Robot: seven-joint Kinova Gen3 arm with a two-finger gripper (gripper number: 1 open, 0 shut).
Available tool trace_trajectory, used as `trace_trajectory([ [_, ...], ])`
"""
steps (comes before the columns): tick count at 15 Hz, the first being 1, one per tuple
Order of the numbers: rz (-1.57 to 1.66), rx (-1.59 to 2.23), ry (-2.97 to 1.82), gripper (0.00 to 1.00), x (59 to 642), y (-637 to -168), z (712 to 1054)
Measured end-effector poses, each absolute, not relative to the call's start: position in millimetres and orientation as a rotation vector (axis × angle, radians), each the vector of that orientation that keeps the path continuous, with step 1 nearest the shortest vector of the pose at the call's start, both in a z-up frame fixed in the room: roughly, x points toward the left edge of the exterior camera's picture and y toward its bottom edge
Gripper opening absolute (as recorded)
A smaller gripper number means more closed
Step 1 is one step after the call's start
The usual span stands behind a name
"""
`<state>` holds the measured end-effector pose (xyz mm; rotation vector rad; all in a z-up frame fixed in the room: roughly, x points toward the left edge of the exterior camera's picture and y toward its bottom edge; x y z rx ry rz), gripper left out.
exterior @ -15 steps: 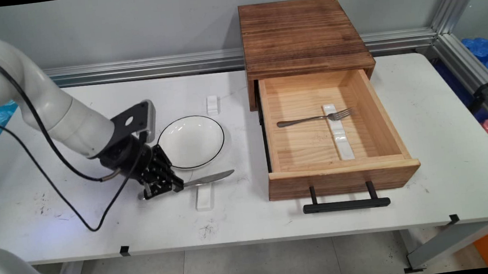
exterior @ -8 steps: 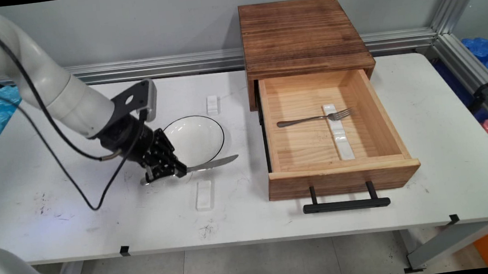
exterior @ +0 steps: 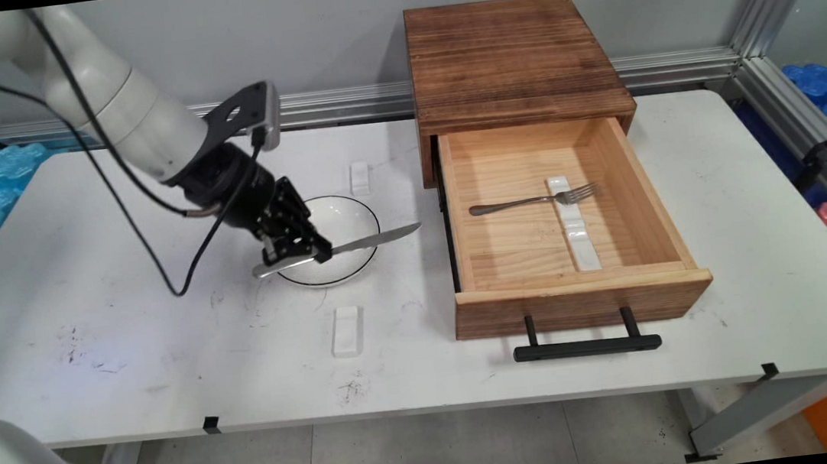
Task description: Place the picked object into the drawer
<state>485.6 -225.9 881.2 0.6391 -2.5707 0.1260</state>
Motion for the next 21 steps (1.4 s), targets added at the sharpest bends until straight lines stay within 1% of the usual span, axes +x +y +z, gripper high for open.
trace_trajectory([
  [10,0.153,0.632,-2.517,0.0,441,-279,928],
  [16,0.16,0.561,-2.504,0.0,406,-301,947],
  [21,0.142,0.489,-2.489,0.0,368,-313,953],
])
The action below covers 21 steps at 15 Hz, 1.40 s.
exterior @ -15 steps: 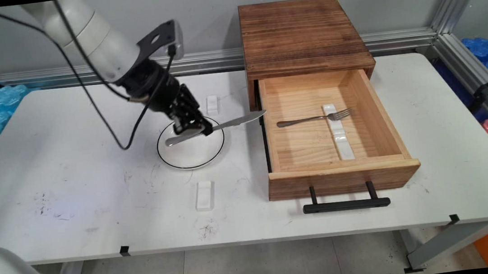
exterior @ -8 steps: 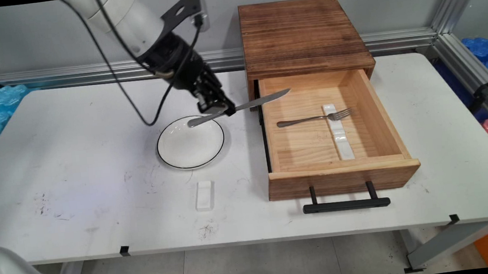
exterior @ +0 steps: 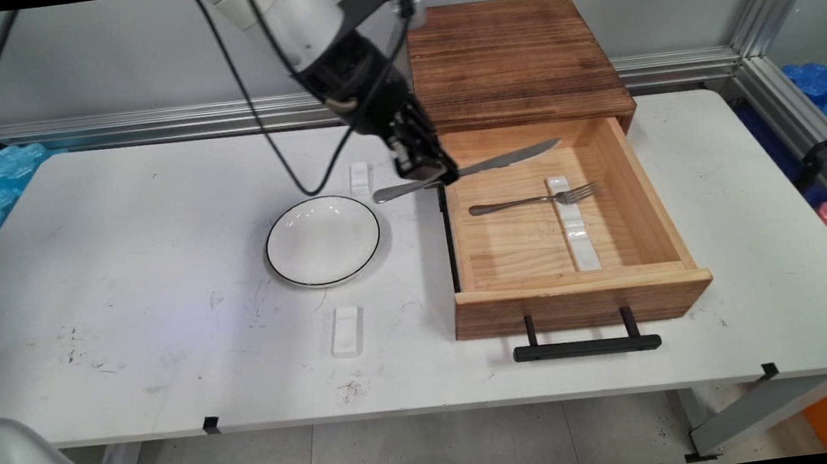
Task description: Place the picked object into the drawer
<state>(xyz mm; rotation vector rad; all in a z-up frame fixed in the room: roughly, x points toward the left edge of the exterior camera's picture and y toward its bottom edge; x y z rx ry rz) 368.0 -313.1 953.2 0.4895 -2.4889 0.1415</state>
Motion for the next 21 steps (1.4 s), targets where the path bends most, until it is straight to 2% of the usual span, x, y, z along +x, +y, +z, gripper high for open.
trace_trajectory([
  [10,0.151,0.456,-2.466,0.0,300,-345,944],
  [21,0.104,0.473,-2.509,0.0,250,-356,906],
])
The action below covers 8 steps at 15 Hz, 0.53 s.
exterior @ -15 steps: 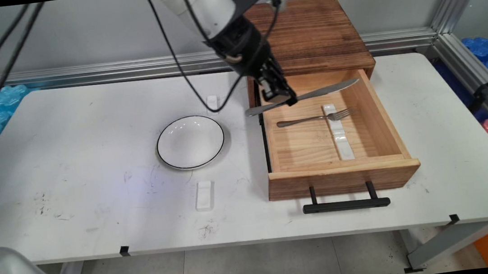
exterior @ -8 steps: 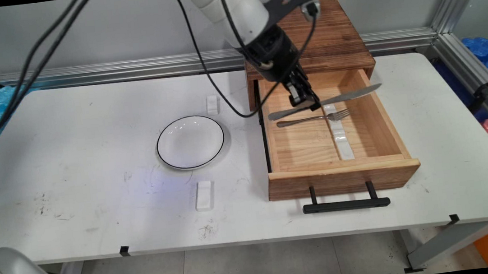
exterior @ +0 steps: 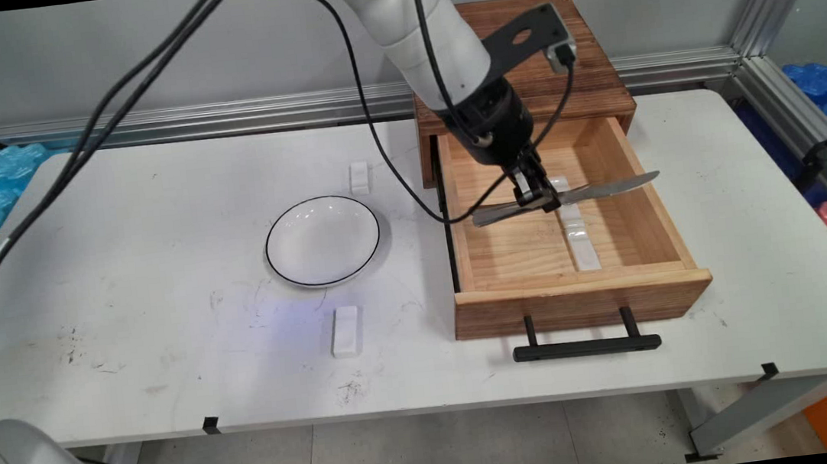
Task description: Place the picked object into the drawer
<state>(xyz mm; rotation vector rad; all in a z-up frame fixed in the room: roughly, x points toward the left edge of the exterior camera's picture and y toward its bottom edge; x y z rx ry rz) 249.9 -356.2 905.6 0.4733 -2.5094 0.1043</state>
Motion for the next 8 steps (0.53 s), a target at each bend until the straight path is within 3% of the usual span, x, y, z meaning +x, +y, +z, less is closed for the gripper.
trace_trajectory([
  [8,0.087,0.509,-2.53,0.0,229,-359,880],
])
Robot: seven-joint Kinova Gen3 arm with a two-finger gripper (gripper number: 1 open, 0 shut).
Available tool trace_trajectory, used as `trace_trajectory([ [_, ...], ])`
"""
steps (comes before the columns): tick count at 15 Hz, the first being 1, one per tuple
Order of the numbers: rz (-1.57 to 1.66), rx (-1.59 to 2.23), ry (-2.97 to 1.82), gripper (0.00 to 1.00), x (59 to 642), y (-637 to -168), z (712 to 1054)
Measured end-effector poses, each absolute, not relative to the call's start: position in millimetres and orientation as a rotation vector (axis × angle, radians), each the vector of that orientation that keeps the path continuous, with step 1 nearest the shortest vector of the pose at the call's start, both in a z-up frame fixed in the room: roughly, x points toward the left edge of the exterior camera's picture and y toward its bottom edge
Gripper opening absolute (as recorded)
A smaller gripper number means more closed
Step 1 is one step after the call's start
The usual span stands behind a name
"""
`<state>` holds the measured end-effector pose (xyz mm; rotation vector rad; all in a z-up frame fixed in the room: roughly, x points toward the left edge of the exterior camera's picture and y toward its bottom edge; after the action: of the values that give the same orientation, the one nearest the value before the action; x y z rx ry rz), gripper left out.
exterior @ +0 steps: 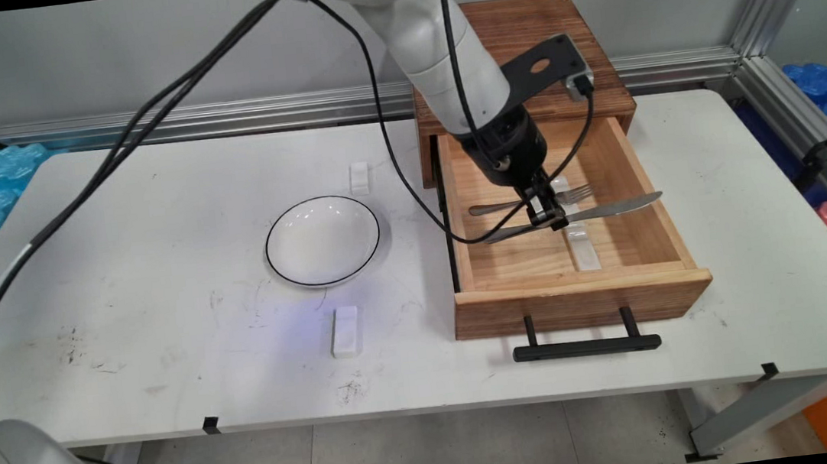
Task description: Place the picked object into the drawer
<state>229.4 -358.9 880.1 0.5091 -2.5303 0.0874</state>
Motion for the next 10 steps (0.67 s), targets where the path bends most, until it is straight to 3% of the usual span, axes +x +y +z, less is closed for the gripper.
trace_trajectory([
  [10,0.083,0.529,-2.549,0.0,222,-360,854],
])
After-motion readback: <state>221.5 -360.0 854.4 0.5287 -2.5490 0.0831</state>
